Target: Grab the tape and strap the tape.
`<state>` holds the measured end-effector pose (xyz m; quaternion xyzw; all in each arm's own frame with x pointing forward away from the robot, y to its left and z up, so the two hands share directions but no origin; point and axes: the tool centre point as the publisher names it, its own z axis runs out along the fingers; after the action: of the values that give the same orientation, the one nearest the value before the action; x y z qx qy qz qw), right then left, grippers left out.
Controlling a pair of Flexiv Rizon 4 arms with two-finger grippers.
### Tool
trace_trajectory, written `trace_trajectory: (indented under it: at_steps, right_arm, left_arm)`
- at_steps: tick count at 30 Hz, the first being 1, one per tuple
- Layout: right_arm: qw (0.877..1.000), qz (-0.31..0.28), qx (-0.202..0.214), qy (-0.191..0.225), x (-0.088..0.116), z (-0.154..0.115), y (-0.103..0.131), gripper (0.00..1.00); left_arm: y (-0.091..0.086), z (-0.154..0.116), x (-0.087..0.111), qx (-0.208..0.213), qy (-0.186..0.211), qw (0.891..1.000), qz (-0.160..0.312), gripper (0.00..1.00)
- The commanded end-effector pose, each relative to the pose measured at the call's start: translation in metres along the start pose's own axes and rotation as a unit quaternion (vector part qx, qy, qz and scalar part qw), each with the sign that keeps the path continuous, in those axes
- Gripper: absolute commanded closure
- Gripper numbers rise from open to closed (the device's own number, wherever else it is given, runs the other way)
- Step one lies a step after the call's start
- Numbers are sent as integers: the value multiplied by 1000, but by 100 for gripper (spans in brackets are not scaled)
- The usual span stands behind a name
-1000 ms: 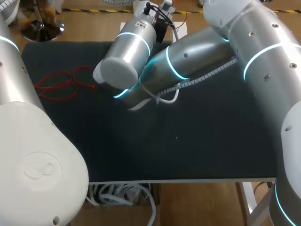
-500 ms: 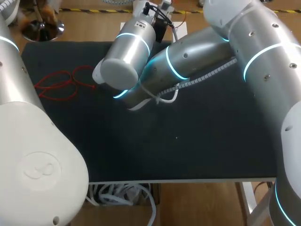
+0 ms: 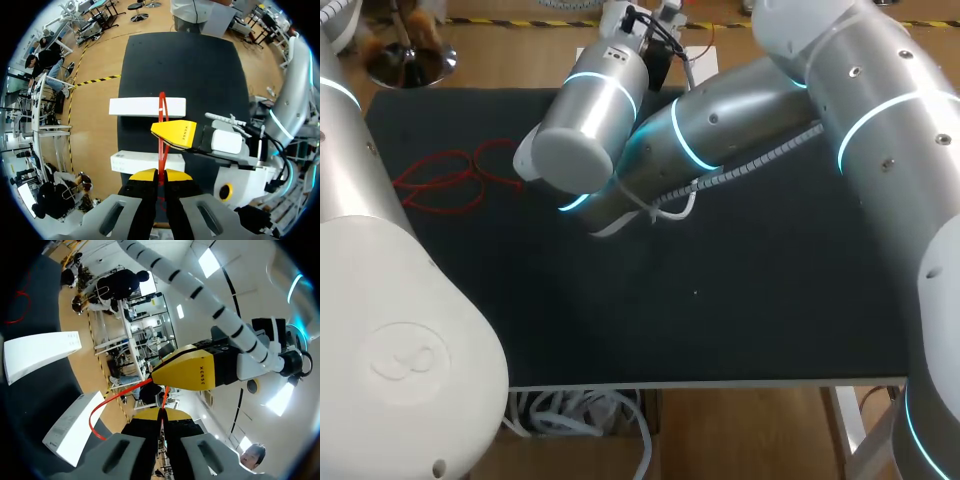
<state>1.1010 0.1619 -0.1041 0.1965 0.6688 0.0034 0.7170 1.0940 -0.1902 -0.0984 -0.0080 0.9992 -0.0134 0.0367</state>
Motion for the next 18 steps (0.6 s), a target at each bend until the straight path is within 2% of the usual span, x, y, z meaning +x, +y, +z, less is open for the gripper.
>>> trace_trajectory:
  at_steps: [1, 18]
  right_arm:
    - [1000, 1, -1, 4, -3, -2, 2, 100]
    - [1000, 10, -3, 7, -4, -5, 6, 100]
  left_arm:
    - [-1, -1, 0, -2, 1, 1000, -1, 100]
    - [-1, -1, 0, -2, 1, 1000, -1, 100]
